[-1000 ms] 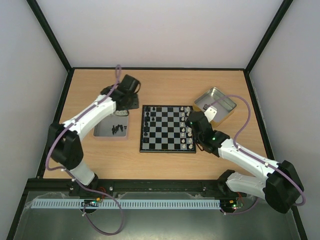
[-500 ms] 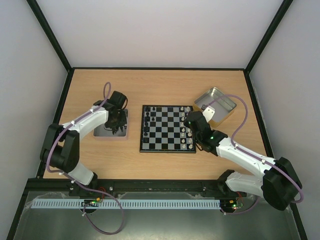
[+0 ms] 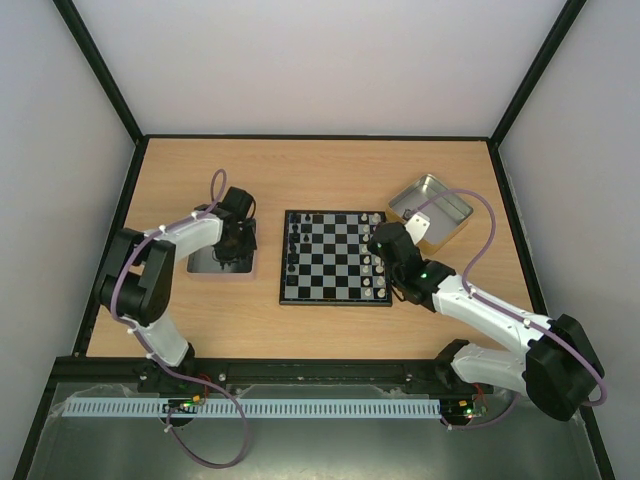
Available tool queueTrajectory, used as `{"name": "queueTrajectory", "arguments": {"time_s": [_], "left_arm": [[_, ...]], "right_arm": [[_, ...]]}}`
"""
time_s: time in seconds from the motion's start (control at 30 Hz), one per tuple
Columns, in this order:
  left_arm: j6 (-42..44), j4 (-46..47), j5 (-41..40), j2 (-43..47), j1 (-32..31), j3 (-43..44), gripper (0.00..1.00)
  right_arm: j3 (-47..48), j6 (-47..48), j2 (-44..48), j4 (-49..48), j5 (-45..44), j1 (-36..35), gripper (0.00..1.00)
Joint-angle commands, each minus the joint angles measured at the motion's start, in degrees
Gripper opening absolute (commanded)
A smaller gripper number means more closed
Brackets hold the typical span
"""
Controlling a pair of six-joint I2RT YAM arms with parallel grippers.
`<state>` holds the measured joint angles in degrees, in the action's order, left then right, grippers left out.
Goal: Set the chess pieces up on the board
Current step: Pick up the chess piece from the storage box.
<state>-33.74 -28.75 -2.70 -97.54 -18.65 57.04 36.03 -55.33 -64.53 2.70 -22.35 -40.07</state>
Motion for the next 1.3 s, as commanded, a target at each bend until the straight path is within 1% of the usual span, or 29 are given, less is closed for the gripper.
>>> {"name": "queueTrajectory", "arguments": {"time_s": [0.0,0.13,0.27,0.33,0.47,0.57,0.67,0.73,0.8,0.87,1.0,1.1,1.27], "left_arm": [[-0.3,1.7,1.1,-1.8,0.7,-0.6,0.29],[-0.3,2.1,0.4,-2.8,1.0,-0.9,0.27],[-0.4,2.4,0.6,-3.0,1.1,-1.1,0.19],[-0.5,2.3,0.3,-2.2,1.1,-1.2,0.16],[-1.3,2.0,-0.2,1.6,1.2,-1.7,0.15],[-2.7,2.2,0.2,6.0,1.1,-2.0,0.15],[-5.9,3.4,2.6,10.8,1.1,-2.7,0.16],[-8.8,5.2,5.5,14.1,1.1,-3.6,0.16],[-12.6,7.8,10.0,16.8,1.1,-4.9,0.17],[-17.1,12.4,14.9,19.2,1.1,-6.6,0.17],[-27.7,21.9,24.4,22.3,1.0,-9.9,0.17],[-36.3,29.5,30.1,23.1,1.0,-12.2,0.17],[-51.2,42.1,37.1,23.6,0.8,-16.3,0.18]], "right_arm": [[0.4,-0.4,0.3,-0.1,-1.6,0.2,0.36],[0.2,-0.4,0.3,-0.1,-1.7,0.2,0.36],[0.2,-0.4,0.3,-0.1,-1.7,0.2,0.36],[0.3,-0.5,0.3,-0.2,-1.6,0.2,0.36],[0.3,0.1,0.2,-0.8,-0.5,0.2,0.36],[0.2,2.5,-0.1,-3.2,2.9,0.2,0.36],[-0.2,6.2,-0.6,-8.2,9.7,0.2,0.36],[-0.5,8.5,-1.2,-12.0,15.3,0.2,0.37],[-0.6,10.6,-2.2,-16.2,21.4,0.2,0.38],[0.0,11.8,-4.3,-19.6,28.3,0.1,0.44],[2.3,14.1,-8.3,-24.7,37.0,-1.4,0.53],[4.4,15.4,-10.9,-27.2,40.2,-3.3,0.59],[7.1,17.2,-14.0,-29.7,41.3,-6.0,0.63]]}}
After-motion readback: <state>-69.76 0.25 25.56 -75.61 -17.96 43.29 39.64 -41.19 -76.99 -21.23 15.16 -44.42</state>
